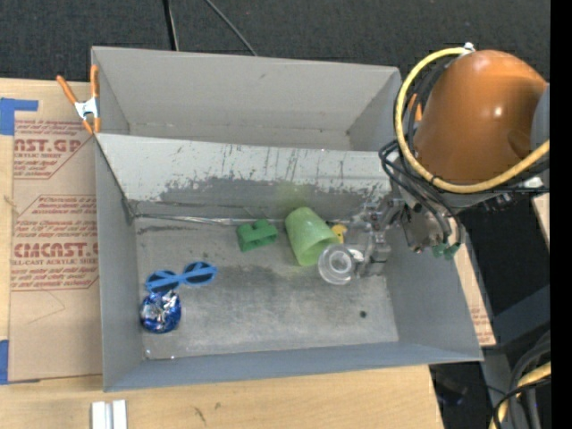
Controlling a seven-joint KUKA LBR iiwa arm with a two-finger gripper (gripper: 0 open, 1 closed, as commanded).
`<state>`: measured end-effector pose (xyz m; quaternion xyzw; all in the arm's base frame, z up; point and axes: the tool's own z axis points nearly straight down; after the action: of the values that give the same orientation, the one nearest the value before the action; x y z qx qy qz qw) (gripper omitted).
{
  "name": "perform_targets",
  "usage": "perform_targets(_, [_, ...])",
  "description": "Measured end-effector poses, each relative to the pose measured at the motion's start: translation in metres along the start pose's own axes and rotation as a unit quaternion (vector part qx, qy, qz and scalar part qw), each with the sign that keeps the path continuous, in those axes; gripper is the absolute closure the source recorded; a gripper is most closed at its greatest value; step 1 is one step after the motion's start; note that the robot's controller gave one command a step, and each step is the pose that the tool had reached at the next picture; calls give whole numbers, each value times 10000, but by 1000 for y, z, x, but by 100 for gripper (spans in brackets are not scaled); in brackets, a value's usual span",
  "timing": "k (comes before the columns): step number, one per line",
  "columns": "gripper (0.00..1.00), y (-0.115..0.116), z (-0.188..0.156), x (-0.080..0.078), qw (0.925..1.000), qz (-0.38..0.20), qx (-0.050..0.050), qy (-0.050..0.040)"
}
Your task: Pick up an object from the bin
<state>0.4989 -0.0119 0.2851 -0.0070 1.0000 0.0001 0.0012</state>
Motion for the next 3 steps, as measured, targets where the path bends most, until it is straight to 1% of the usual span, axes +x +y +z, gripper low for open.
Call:
perform_targets(2, [100, 0, 0, 0, 10000, 0, 0, 0])
perform_targets(3, [100, -6, 126, -10, 9969, 780, -1, 44])
